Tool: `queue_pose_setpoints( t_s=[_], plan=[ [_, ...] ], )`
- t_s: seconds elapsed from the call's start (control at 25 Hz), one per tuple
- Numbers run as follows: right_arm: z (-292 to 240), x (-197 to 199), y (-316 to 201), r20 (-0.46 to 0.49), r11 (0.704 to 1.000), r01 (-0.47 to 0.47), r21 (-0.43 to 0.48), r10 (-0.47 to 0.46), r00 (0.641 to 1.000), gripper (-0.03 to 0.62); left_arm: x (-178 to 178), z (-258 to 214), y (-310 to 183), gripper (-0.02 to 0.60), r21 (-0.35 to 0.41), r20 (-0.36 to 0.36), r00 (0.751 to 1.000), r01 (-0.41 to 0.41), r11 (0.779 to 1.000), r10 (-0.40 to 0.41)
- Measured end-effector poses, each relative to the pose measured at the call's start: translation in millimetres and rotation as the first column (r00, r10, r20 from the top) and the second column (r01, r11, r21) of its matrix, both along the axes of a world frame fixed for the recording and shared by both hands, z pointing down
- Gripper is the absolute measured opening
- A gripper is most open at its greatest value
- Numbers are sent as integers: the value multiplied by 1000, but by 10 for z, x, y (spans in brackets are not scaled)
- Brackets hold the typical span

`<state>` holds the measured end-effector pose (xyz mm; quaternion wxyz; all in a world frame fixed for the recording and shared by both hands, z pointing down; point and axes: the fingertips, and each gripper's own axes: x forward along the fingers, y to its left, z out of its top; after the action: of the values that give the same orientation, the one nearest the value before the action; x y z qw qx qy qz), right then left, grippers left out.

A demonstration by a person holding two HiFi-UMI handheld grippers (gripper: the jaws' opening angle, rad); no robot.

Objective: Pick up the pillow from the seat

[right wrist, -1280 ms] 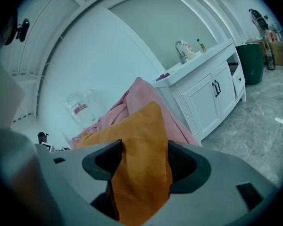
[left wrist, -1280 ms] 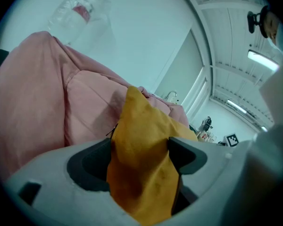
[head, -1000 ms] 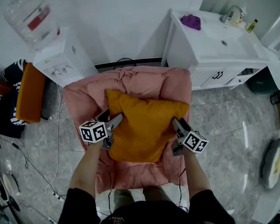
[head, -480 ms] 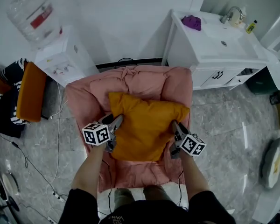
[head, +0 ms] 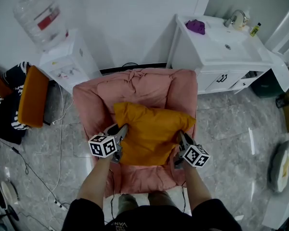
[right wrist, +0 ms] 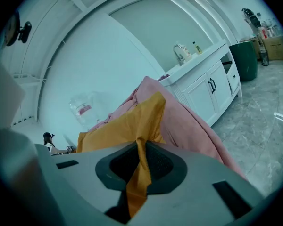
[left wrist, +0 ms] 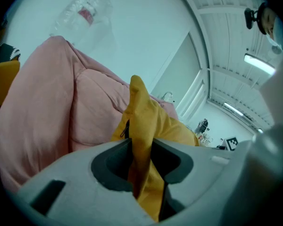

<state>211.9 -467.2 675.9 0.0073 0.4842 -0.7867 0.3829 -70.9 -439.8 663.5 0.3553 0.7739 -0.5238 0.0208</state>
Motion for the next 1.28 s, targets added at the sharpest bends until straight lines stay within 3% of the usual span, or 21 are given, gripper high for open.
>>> queue_pose_setpoints(
  t_s=[0.4, 1.28],
  plan=[
    [-152, 74, 545, -58, 1000, -19, 13, 19, 998, 40, 67, -129, 537, 118, 29, -35, 999, 20, 999, -19],
    [-469, 53, 1907, -149, 993, -102, 55, 109, 983, 34, 24, -300, 1695, 107, 60, -44, 993, -105, 993, 107]
  ],
)
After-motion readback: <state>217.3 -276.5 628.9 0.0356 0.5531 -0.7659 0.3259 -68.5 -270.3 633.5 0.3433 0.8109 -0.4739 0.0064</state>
